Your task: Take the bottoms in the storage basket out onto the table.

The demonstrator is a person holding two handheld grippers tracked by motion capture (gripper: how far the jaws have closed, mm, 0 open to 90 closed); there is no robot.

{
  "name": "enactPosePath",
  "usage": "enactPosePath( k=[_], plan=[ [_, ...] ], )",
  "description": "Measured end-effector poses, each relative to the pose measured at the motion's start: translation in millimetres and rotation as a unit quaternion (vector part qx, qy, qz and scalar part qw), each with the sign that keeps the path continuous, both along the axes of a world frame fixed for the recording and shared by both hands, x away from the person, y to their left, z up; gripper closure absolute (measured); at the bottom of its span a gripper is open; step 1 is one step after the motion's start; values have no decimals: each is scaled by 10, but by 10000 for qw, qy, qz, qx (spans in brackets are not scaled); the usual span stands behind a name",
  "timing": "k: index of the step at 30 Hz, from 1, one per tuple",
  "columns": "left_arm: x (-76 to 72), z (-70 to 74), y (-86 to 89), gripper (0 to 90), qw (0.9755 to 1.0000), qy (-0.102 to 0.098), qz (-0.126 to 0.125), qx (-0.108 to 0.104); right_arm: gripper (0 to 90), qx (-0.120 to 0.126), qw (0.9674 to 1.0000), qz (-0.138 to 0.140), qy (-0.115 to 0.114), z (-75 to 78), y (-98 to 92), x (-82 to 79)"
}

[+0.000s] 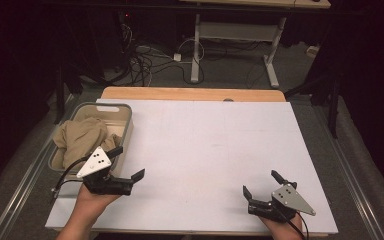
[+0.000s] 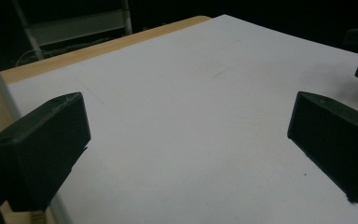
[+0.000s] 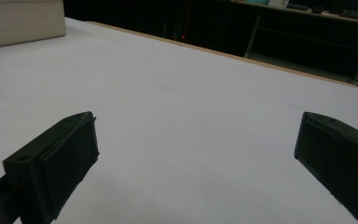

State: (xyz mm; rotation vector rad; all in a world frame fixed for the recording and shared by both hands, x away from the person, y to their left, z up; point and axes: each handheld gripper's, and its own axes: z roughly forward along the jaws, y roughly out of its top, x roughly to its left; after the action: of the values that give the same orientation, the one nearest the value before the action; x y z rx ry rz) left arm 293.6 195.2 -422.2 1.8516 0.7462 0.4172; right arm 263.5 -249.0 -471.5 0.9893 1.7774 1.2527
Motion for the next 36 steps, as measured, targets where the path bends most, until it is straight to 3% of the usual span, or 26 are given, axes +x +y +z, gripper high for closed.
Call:
enactPosePath(
  k=[8, 22, 36],
  plan=[
    [5, 102, 162, 0, 9998, -87, 182, 91, 4, 1, 10000, 4, 15, -4, 5, -3],
    [53, 187, 531, 0, 9984, -56, 542, -135, 4, -37, 10000, 9, 69, -18, 16, -4],
    [115, 178, 890, 0, 9957, 4, 909, -193, 4, -41, 10000, 23, 81, -28, 23, 0]
  ],
)
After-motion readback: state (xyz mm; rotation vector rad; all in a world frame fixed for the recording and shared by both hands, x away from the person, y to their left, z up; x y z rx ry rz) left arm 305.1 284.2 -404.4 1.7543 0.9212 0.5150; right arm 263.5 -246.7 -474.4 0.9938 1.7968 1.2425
